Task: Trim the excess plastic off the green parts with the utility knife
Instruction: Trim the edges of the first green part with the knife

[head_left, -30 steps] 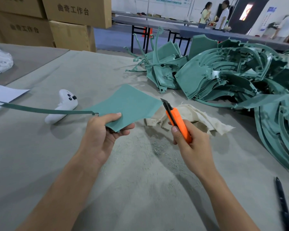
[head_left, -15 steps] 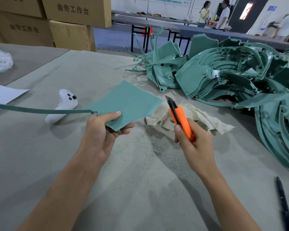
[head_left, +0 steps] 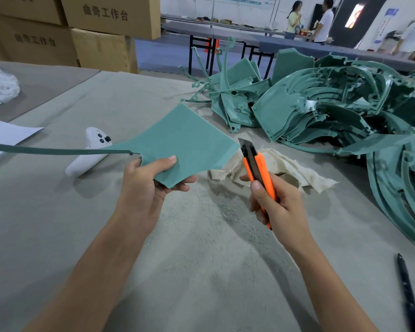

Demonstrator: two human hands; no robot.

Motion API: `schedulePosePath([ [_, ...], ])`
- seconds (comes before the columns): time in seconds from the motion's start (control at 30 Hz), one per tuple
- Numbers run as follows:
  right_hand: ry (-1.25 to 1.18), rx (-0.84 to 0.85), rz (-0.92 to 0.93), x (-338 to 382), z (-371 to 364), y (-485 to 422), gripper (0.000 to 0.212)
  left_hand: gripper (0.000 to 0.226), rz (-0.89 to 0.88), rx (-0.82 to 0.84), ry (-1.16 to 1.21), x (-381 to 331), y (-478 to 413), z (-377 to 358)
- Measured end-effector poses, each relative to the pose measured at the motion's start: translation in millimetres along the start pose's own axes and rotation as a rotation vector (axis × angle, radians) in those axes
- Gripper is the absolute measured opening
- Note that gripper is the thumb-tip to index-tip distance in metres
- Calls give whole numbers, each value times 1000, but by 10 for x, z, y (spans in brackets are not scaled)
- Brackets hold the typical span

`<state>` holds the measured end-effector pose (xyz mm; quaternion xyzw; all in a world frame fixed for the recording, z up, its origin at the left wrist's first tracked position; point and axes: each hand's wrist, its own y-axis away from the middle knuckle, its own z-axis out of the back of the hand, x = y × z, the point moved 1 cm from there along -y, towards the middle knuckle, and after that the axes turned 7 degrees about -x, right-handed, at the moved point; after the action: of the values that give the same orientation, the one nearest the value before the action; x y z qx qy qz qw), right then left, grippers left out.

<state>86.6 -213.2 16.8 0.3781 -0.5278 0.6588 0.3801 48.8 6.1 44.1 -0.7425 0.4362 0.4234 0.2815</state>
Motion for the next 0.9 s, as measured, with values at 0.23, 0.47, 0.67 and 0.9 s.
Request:
schedulePosePath([
  [0.23, -62, 17, -80, 5, 5, -4, 17, 15, -3, -3, 7, 8, 8, -9],
  [0.47, -1, -33, -165, -22, 8, -25, 16, 15, 4, 10, 26, 27, -16, 23],
  [0.67, -221, -57, -217, 67, 28, -38, 18, 20, 25, 69, -80, 48, 1, 17],
  [0.9, -377, -20, -482, 80, -15, -4, 28, 20, 295, 394, -450, 93, 119, -9],
])
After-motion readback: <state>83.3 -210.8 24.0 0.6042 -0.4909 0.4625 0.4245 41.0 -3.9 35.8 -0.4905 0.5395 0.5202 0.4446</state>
